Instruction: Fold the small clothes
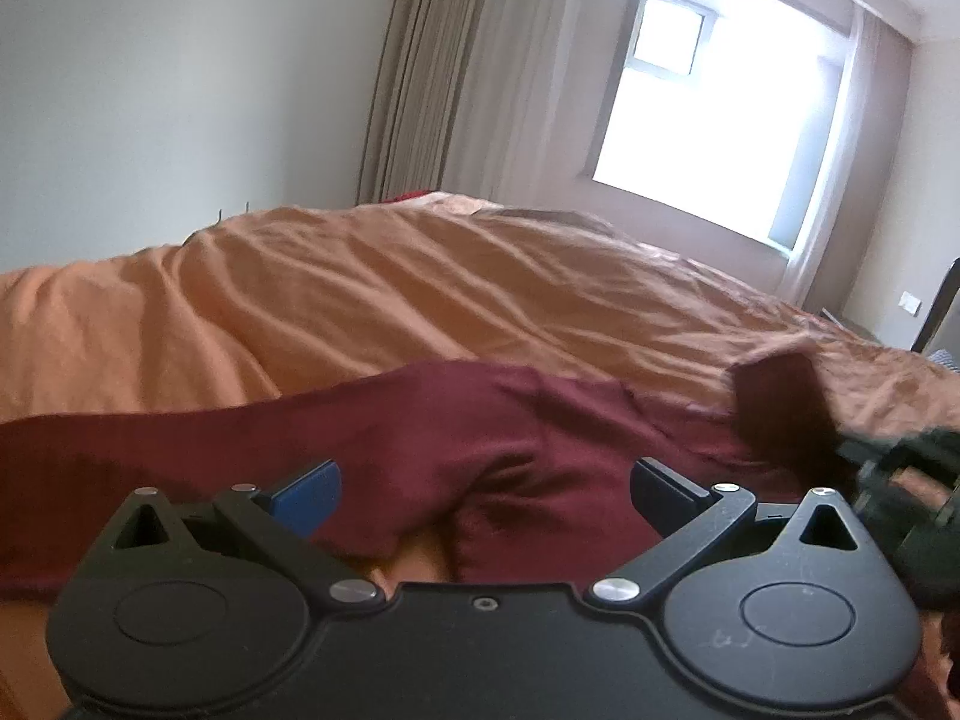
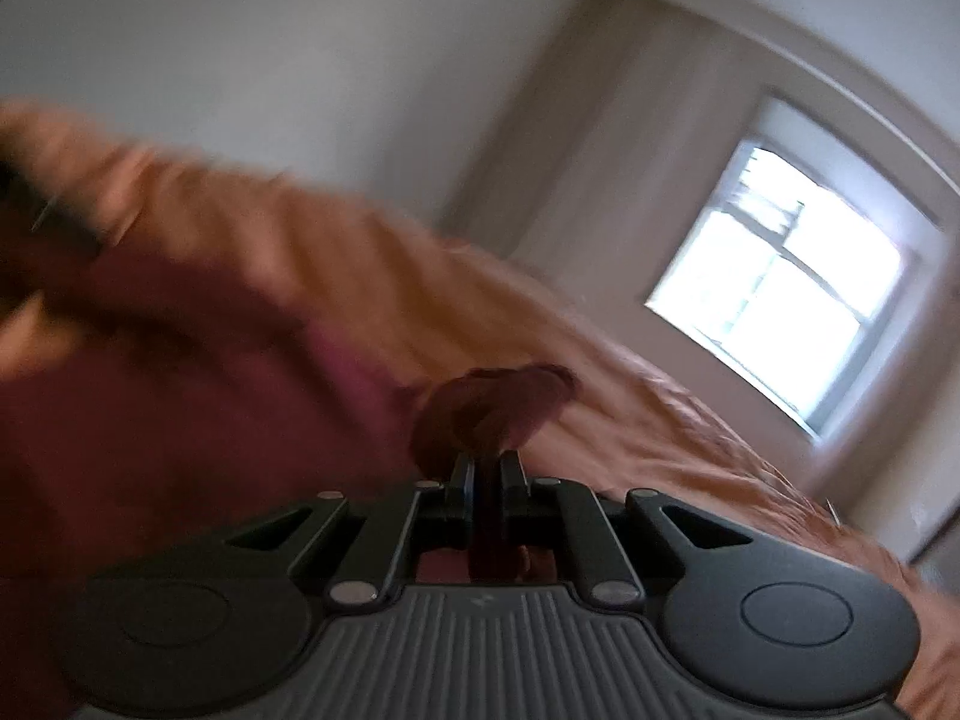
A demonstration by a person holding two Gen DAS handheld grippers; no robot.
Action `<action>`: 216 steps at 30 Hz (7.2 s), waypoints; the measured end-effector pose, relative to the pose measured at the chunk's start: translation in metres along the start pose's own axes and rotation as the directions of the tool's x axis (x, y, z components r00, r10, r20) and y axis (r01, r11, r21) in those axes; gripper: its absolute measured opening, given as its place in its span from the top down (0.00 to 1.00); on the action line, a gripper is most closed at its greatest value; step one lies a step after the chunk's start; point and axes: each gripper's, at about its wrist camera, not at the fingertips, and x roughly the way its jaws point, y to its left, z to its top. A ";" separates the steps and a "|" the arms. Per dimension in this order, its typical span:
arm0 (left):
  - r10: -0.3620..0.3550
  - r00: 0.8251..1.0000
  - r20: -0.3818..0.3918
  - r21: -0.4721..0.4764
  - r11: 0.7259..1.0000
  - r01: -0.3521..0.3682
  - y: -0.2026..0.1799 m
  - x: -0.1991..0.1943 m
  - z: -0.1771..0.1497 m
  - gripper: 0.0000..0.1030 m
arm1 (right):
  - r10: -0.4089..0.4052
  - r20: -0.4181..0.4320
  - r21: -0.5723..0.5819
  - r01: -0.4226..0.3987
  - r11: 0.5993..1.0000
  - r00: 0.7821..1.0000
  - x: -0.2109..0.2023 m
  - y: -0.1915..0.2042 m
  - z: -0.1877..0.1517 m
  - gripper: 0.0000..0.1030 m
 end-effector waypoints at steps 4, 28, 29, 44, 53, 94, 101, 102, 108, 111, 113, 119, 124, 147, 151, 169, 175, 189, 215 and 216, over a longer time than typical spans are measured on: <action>0.006 1.000 -0.022 -0.002 1.000 -0.006 0.005 0.010 -0.008 0.01 | 0.044 -0.047 -0.157 -0.051 0.986 0.998 0.010 0.042 -0.017 0.91; -0.071 0.996 -0.048 0.036 0.997 0.073 -0.081 0.093 -0.045 0.01 | 0.031 -0.034 0.095 -0.028 0.995 0.999 -0.095 -0.052 -0.112 0.08; -0.065 0.996 -0.057 0.036 0.997 0.067 -0.079 0.096 -0.049 0.01 | 0.012 -0.044 0.155 -0.005 0.988 0.999 -0.095 -0.067 -0.118 0.05; -0.080 0.996 0.026 0.029 0.996 0.079 -0.069 0.094 -0.078 0.03 | 0.156 -0.146 0.893 0.062 0.447 0.977 0.024 -0.244 -0.194 0.80; -0.126 0.990 0.060 -0.034 0.991 0.128 -0.056 0.090 -0.081 0.06 | -0.140 -0.179 0.638 0.223 0.737 0.974 -0.004 -0.227 -0.171 0.92; -0.275 0.955 0.109 -0.065 0.957 0.283 -0.047 0.077 -0.075 0.01 | -0.077 -0.266 0.348 0.170 0.922 0.961 -0.067 -0.124 -0.218 0.97; -0.357 0.933 -0.035 -0.078 0.932 0.354 -0.063 0.090 -0.051 0.21 | -0.208 -0.162 0.495 0.262 0.828 0.965 -0.097 -0.155 -0.211 0.65; -0.354 0.933 -0.057 -0.079 0.934 0.350 -0.067 0.094 -0.049 0.23 | -0.220 -0.144 0.521 0.263 0.812 0.965 -0.098 -0.162 -0.207 0.59; -0.261 0.947 -0.187 -0.084 0.965 0.250 -0.089 0.117 -0.043 0.90 | -0.097 -0.078 0.632 0.124 0.765 0.992 -0.056 -0.183 -0.189 0.56; -0.255 0.960 -0.118 -0.017 0.967 0.255 -0.088 0.100 -0.045 0.94 | -0.060 -0.095 0.633 0.107 0.767 0.994 -0.031 -0.175 -0.191 0.56; -0.248 0.968 -0.046 0.072 0.965 0.251 -0.089 0.080 -0.044 0.95 | -0.060 -0.145 0.610 0.137 0.781 0.988 -0.018 -0.166 -0.198 0.56; -0.202 0.974 -0.102 0.165 0.962 0.217 -0.077 0.086 -0.063 0.95 | -0.097 -0.181 0.568 0.184 0.802 0.979 -0.012 -0.148 -0.209 0.43; -0.224 0.968 -0.113 0.115 0.965 0.237 -0.073 0.094 -0.060 0.88 | -0.109 -0.166 0.598 0.188 0.779 0.980 -0.010 -0.149 -0.213 0.37; 0.004 1.000 -0.025 0.108 0.994 -0.001 0.004 -0.018 -0.052 0.01 | -0.021 0.022 0.698 0.000 0.716 1.000 -0.143 -0.129 -0.215 0.00; 0.086 0.996 -0.021 -0.001 0.996 -0.086 0.056 -0.044 -0.064 0.01 | 0.008 0.105 0.657 -0.075 0.750 0.994 -0.164 -0.098 -0.219 0.00; 0.295 0.946 0.131 -0.609 0.777 -0.158 0.181 -0.063 -0.073 0.50 | 0.060 0.006 0.635 -0.050 0.771 0.998 -0.131 -0.072 -0.241 0.00; 0.392 0.911 0.128 -0.729 0.660 -0.182 0.186 -0.068 -0.083 0.56 | 0.060 0.012 0.639 -0.054 0.767 0.998 -0.131 -0.073 -0.242 0.00; 0.570 0.773 0.278 -0.619 0.722 -0.310 0.155 -0.082 -0.055 0.97 | 0.066 0.021 0.651 -0.064 0.757 0.998 -0.131 -0.074 -0.243 0.00; -0.400 0.885 0.239 0.406 0.869 0.283 -0.194 0.025 -0.014 0.97 | 0.086 0.129 0.727 -0.153 0.669 0.988 -0.135 -0.085 -0.259 0.00; -0.402 0.891 0.211 0.396 0.869 0.298 -0.198 0.035 -0.022 0.96 | 0.086 0.134 0.730 -0.156 0.665 0.987 -0.135 -0.085 -0.259 0.00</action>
